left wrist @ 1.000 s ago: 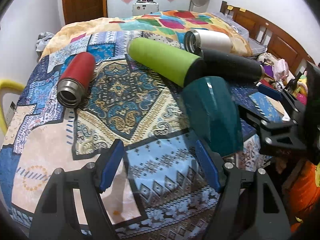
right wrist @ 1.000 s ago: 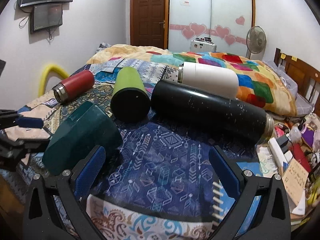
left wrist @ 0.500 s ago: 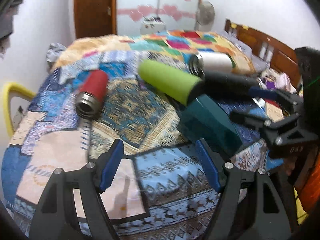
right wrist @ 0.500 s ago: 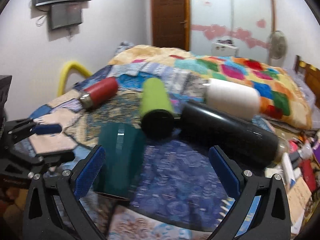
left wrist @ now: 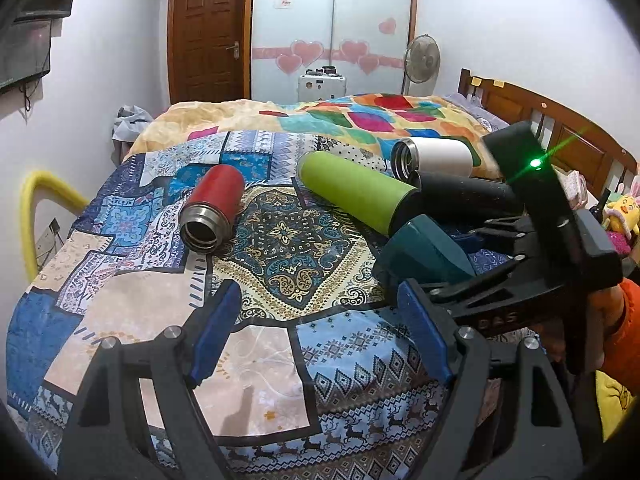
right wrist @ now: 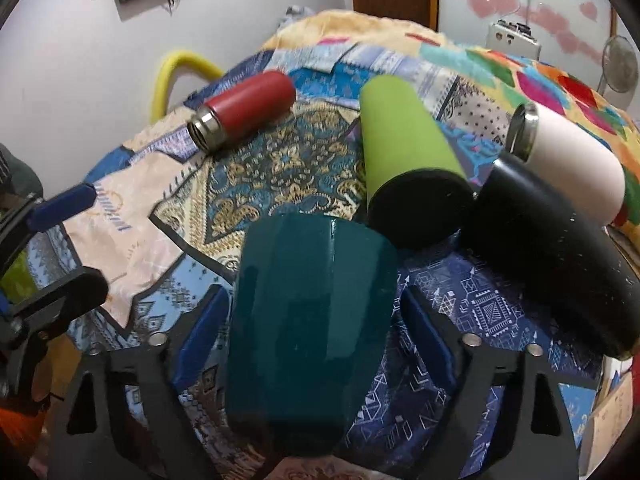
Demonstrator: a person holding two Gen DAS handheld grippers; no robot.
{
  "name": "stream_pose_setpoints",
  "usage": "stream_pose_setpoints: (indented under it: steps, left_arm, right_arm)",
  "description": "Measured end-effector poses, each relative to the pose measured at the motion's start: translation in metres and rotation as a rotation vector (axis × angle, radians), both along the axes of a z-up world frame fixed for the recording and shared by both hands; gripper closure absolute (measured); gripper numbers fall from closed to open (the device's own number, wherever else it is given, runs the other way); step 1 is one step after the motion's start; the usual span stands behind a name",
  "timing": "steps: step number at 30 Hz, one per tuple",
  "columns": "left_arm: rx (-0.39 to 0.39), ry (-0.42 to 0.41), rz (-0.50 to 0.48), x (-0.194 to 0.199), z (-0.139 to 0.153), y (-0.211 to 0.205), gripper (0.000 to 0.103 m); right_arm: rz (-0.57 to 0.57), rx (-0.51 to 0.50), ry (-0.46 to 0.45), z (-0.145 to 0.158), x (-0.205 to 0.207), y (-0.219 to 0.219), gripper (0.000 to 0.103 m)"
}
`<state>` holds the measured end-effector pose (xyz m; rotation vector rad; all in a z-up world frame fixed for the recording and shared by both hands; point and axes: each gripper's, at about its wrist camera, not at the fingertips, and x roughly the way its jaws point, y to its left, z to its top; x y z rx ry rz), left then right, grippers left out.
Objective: Flip cup upright
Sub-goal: 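Pass the green mug from the left gripper into the right gripper, then rotate the mug upright with the right gripper and set it on the quilt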
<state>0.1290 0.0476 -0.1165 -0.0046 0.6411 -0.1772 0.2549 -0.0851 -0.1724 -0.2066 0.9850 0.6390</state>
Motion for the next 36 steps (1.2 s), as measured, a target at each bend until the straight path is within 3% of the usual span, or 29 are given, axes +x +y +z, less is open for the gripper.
stream_pose_setpoints:
  steps: [8,24,36]
  left_arm:
    - [0.015,-0.017,-0.002,0.0,0.001,-0.004,0.022]
    - [0.004,-0.066,0.014,0.0,0.016,-0.007,0.022]
    - [0.004,-0.053,0.015,0.003,0.01,-0.005,0.022]
  right_arm:
    - [-0.001,0.018,-0.02,0.001,-0.003,-0.003,0.029]
    - [-0.034,0.125,-0.19,0.042,-0.023,-0.027,0.032]
    - [-0.036,0.134,-0.181,0.027,-0.017,-0.022,0.032]
